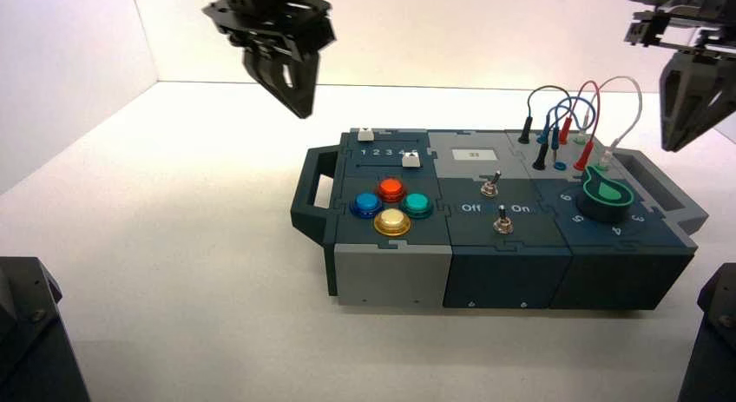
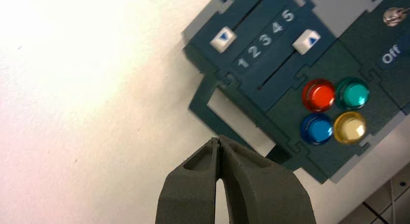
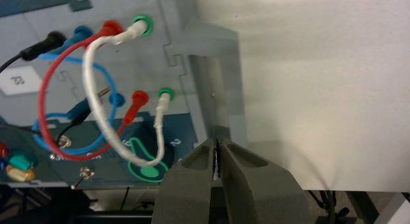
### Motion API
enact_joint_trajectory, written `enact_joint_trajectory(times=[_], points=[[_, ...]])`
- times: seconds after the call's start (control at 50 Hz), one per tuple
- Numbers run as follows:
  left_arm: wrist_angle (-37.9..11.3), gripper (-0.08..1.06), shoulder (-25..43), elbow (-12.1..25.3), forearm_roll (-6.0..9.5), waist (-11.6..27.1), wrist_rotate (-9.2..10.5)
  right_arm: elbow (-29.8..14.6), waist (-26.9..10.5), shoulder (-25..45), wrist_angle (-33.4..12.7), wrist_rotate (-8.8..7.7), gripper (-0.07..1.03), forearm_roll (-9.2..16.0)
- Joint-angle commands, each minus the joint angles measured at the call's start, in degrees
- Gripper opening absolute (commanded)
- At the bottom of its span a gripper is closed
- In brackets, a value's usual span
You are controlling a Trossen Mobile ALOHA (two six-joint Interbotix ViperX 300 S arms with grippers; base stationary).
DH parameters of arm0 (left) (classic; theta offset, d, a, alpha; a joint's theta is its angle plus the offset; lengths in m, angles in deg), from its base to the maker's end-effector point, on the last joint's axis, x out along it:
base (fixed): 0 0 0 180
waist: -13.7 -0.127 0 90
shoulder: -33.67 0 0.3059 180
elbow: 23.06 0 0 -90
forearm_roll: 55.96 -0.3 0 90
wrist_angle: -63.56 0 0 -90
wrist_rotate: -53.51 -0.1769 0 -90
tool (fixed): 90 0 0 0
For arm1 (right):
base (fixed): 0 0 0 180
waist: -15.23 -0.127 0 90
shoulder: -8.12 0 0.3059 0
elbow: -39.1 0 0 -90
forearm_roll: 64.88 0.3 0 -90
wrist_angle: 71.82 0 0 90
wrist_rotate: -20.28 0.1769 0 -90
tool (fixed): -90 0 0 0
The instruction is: Insert the blue wire.
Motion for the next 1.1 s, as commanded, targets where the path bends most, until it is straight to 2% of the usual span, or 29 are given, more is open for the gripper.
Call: enact_joint_trajectory(times=[0.02,0.5,0.76,1.1], points=[[0.2,-0.03,0.4,1.6,0.09,1.2,-0.18,-1.3,1.2,-0.5,0.4,0.18,0.01,-0.7],[-0.2,-0.03,5.5,1.2,-0.18,1.5,-0.44,-2.3,1.2,3.8,3.0,0.18,0.01,-0.4],[-0.2,-0.03,6.2,1.2,-0.26,1.5,-0.62,-3.2,0.4,7.1,4.9,0.0,0.0,0.2],[0.1,-0.03,7.9,1.7,-0.35,1.5,-1.05,-3.6,0.4,8.2,6.9,-0.44,-0.02,0.2]])
